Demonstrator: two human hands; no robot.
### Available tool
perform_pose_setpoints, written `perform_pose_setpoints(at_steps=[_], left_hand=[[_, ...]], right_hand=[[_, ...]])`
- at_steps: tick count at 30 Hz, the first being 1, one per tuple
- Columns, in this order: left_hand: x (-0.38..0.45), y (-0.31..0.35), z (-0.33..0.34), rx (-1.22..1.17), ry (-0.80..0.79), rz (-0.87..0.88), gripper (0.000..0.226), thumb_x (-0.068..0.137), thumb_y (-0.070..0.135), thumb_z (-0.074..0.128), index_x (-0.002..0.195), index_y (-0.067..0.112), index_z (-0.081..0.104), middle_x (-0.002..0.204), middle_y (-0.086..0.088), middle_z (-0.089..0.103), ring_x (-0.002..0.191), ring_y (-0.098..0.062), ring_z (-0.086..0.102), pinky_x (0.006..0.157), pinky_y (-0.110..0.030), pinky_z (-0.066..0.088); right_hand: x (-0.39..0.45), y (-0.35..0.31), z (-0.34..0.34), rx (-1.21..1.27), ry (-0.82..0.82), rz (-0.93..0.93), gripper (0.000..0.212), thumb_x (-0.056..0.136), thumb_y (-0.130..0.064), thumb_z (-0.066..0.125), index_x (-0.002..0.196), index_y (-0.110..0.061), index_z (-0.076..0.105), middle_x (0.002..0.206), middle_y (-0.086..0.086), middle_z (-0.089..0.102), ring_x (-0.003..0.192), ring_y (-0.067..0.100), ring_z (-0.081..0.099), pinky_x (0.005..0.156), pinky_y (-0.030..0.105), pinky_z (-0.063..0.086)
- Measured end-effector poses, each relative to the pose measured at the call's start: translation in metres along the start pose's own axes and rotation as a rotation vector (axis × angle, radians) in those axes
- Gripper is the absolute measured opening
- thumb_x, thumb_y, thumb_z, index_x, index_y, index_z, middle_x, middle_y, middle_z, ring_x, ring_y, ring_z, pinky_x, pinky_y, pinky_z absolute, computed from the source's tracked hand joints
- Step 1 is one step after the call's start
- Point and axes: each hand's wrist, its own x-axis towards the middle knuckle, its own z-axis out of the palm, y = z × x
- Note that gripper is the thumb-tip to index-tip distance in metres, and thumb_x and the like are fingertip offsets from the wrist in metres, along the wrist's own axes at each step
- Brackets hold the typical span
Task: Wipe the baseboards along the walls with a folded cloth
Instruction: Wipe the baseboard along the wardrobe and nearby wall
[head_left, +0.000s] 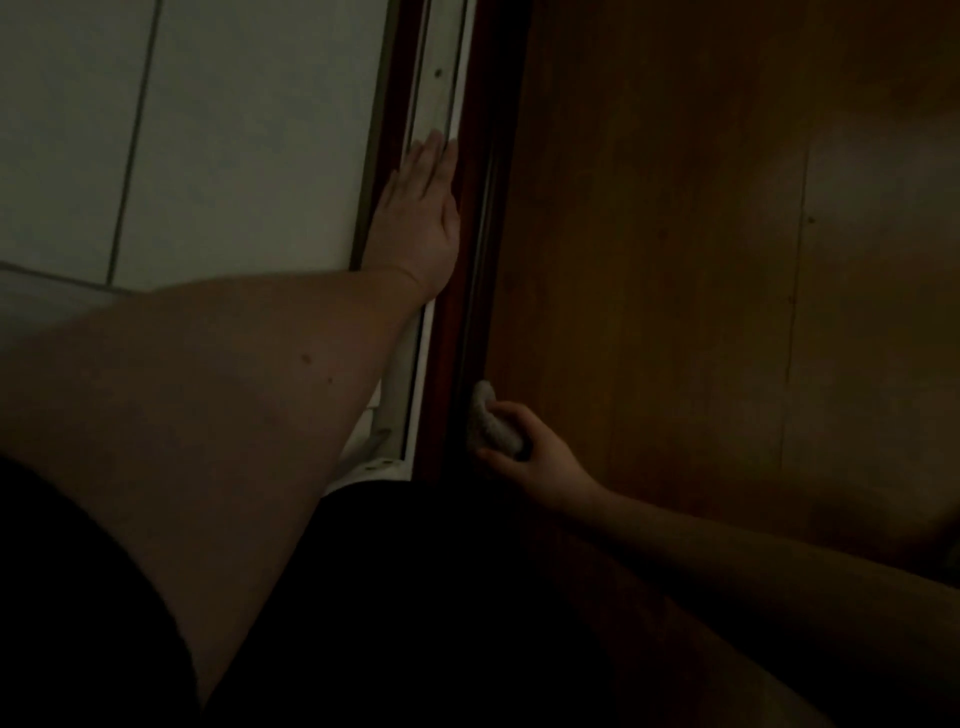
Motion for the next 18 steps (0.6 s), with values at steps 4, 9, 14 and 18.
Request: perform_pose_setpoints(at_steps=[4,9,14,18], left_hand=[[0.0,-0.001,0.0,0.002,-0.009,0.0,0.053,0.106,0.023,0.021,0.158,0.014,0.015,0.165,-0.006,0.012,0.152,-0.02,0.009,0.124,-0.038,0.009],[0.001,0.0,0.0,-0.007,-0.002,0.002,0.054,0.105,0.022,0.022,0.157,0.014,0.016,0.165,-0.006,0.014,0.152,-0.021,0.01,0.123,-0.038,0.01],[0.004,-0.004,0.003,-0.018,0.022,0.007,0.054,0.105,0.022,0.024,0.157,0.015,0.017,0.165,-0.005,0.014,0.152,-0.021,0.01,0.123,-0.038,0.01],[0.005,-0.007,0.006,-0.037,0.023,0.024,0.055,0.104,0.021,0.025,0.157,0.015,0.017,0.165,-0.005,0.014,0.152,-0.021,0.01,0.123,-0.038,0.01]], right_hand=[[-0.006,-0.004,-0.003,0.078,-0.066,0.037,0.052,0.09,-0.019,0.07,0.138,-0.022,0.049,0.134,0.002,0.056,0.116,0.018,0.06,0.098,0.039,0.053],[0.006,-0.018,-0.033,0.023,-0.077,-0.013,0.039,0.09,-0.005,0.067,0.127,-0.013,0.055,0.12,0.007,0.063,0.11,0.02,0.061,0.094,0.034,0.051],[0.066,-0.058,-0.086,0.042,0.277,-0.111,0.041,0.092,-0.011,0.065,0.131,-0.016,0.053,0.122,0.005,0.061,0.11,0.019,0.059,0.088,0.027,0.052],[0.124,-0.103,-0.124,0.081,0.38,-0.08,0.049,0.094,-0.022,0.063,0.141,-0.019,0.048,0.127,0.003,0.059,0.112,0.019,0.06,0.09,0.031,0.053]])
